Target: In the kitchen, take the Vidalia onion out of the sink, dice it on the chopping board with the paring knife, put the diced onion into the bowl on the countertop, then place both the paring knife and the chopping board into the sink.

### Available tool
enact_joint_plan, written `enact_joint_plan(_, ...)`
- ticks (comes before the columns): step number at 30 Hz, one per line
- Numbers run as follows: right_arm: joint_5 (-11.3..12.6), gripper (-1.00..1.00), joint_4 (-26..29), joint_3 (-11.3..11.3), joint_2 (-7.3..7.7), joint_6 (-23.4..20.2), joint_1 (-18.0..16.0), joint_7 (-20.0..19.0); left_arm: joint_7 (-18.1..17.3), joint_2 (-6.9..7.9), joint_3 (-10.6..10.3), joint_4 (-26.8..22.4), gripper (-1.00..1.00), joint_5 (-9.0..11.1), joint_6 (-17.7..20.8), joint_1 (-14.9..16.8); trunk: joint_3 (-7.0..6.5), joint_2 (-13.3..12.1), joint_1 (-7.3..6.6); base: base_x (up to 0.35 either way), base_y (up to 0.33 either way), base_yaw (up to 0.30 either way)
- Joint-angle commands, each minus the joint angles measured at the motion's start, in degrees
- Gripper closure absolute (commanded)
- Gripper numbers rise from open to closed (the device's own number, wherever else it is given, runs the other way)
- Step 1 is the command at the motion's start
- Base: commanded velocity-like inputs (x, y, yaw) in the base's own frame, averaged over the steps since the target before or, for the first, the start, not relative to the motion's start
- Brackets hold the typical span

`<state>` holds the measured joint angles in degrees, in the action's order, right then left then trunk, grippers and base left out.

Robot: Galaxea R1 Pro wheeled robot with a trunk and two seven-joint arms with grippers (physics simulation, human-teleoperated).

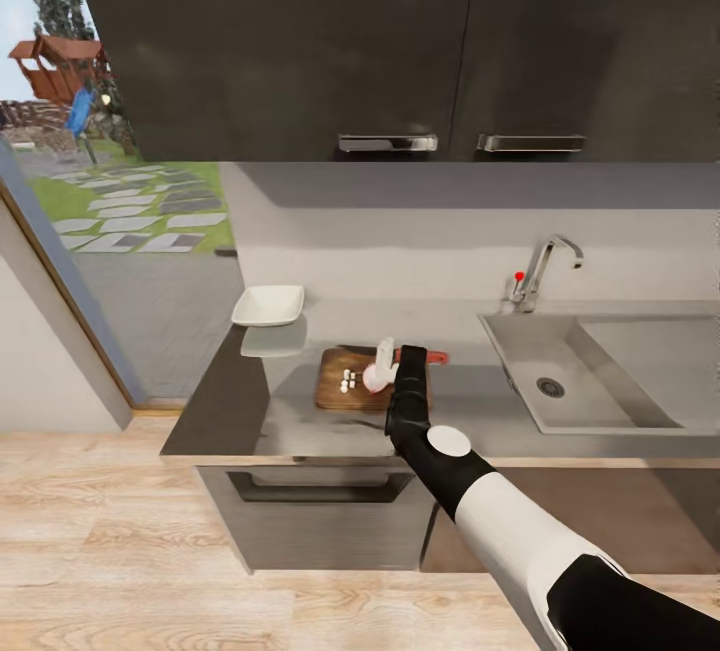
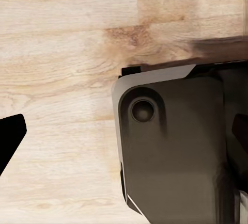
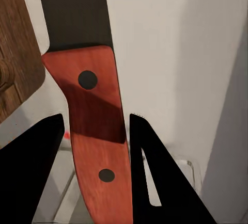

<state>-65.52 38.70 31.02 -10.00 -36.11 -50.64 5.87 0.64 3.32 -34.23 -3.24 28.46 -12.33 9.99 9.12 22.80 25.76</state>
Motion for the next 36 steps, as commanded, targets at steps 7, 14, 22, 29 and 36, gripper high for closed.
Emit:
enact_joint_plan(7, -0.1, 1.0, -0.1, 0.1, 0.0, -0.4, -0.1, 0.1, 0.1, 0.02, -0.5, 0.0, -1.0, 0.5, -0.2, 0.0, 0.11, 0.1, 0.03, -0.007, -0.088, 0.0)
enact_joint_plan(14, 0.0, 1.0, -0.5, 0.1, 0.12, -0.4, -0.1, -0.1, 0.1, 0.02, -0.5, 0.0, -1.0, 0.5, -0.2, 0.0, 0.11, 0.1, 0.03, 0.0, -0.006, 0.0)
enact_joint_plan(22, 0.0, 1.0, -3.7, 0.2, 0.0, -0.3, -0.1, -0.5, 0.1, 0.02, -0.5, 0.0, -1.0, 0.5, -0.2, 0.0, 0.11, 0.1, 0.03, 0.0, 0.0, 0.0)
enact_joint_plan(29, 0.0, 1.0, -5.0, 0.2, 0.0, -0.3, -0.1, -0.5, 0.1, 0.02, -0.5, 0.0, -1.0, 0.5, -0.2, 0.0, 0.11, 0.1, 0.03, 0.0, 0.0, 0.0)
enact_joint_plan(36, 0.0, 1.0, -5.5, 0.2, 0.0, -0.4, -0.1, -0.5, 0.1, 0.02, -0.5, 0.0, -1.0, 0.5, -0.2, 0.0, 0.11, 0.1, 0.03, 0.0, 0.0, 0.0)
